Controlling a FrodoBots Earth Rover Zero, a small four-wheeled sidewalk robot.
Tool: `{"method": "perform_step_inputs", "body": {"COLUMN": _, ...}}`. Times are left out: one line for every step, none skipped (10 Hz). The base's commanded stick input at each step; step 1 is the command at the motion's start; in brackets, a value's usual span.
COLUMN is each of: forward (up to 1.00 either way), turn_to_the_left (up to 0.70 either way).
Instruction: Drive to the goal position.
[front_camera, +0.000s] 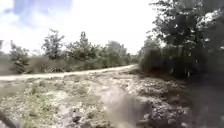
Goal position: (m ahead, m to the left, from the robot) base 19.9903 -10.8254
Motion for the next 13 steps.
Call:
{"method": "perform_step_inputs", "body": {"forward": 0.85, "turn_to_the_left": 0.0}}
{"method": "perform_step_inputs", "body": {"forward": 0.85, "turn_to_the_left": 0.0}}
{"method": "perform_step_inputs", "body": {"forward": 0.85, "turn_to_the_left": 0.0}}
{"method": "perform_step_inputs", "body": {"forward": 0.85, "turn_to_the_left": 0.0}}
{"method": "perform_step_inputs", "body": {"forward": 0.85, "turn_to_the_left": 0.0}}
{"method": "perform_step_inputs", "body": {"forward": 0.85, "turn_to_the_left": 0.0}}
{"method": "perform_step_inputs", "body": {"forward": 0.85, "turn_to_the_left": 0.0}}
{"method": "perform_step_inputs", "body": {"forward": 0.85, "turn_to_the_left": 0.0}}
{"method": "perform_step_inputs", "body": {"forward": 0.85, "turn_to_the_left": 0.0}}
{"method": "perform_step_inputs", "body": {"forward": 0.85, "turn_to_the_left": 0.0}}
{"method": "perform_step_inputs", "body": {"forward": 0.85, "turn_to_the_left": 0.0}}
{"method": "perform_step_inputs", "body": {"forward": 0.85, "turn_to_the_left": 0.0}}
{"method": "perform_step_inputs", "body": {"forward": 0.85, "turn_to_the_left": 0.0}}
